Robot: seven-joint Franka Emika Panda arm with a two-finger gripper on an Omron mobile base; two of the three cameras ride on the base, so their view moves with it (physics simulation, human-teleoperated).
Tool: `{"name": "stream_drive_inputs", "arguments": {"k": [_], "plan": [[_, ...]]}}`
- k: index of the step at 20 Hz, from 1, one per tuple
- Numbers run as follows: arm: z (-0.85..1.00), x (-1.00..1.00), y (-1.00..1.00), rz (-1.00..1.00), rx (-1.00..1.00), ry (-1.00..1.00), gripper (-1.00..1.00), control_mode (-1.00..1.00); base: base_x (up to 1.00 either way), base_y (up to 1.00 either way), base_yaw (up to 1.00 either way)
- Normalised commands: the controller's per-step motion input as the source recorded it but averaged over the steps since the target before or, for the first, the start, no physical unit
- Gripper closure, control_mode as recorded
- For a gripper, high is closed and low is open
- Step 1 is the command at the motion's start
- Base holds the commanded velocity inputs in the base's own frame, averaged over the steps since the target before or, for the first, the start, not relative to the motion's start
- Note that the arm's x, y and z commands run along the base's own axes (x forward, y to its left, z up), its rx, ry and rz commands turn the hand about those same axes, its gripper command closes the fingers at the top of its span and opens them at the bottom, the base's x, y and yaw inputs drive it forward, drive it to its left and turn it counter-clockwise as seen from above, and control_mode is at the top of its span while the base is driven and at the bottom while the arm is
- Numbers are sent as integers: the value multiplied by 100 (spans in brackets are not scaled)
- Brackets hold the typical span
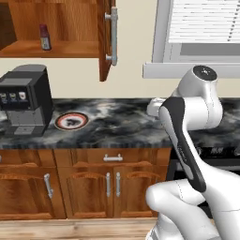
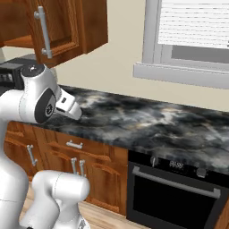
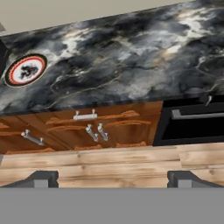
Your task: Move the hot dog bun to the plate on the dining table and place the condiment next to that plate. Then navigate to the fridge and take the sausage and place it on the plate as well.
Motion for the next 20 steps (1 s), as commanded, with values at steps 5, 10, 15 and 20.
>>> {"name": "stream_drive_inputs", "arguments": {"k": [5, 10, 15, 20], "plan": [[0, 0, 0, 0, 0, 0, -100, 100, 0, 100, 1], [0, 0, 0, 0, 0, 0, -100, 100, 18, 97, 0], [0, 0, 0, 0, 0, 0, -100, 100, 65, 46, 0], [0, 0, 0, 0, 0, 0, -100, 100, 57, 18, -17]]}}
